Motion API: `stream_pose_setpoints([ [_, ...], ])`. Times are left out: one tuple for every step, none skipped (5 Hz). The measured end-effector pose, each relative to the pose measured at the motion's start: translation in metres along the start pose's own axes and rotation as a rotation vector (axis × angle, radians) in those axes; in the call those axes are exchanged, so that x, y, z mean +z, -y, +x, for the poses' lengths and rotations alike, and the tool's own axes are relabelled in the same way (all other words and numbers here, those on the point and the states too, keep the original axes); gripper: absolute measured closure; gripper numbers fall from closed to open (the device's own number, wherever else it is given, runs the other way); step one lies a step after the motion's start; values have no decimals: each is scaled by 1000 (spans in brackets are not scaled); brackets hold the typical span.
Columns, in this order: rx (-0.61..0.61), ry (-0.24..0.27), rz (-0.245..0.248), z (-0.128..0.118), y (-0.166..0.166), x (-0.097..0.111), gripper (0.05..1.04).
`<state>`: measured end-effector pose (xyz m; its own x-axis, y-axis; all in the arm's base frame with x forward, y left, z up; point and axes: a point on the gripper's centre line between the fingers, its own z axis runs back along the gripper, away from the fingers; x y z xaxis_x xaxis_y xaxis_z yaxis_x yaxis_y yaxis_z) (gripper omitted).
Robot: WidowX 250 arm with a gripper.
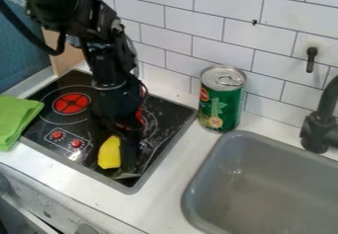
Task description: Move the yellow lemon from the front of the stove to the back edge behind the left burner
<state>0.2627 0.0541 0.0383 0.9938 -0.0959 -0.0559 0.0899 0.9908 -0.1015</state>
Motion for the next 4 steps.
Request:
stream_pose_setpoints([
  [9,-14,-6,1,-1,-2,256],
  [11,-16,12,0,-4,0,256],
  [43,73,36,-12,-14,37,256],
  [105,127,40,-31,-37,66,256],
])
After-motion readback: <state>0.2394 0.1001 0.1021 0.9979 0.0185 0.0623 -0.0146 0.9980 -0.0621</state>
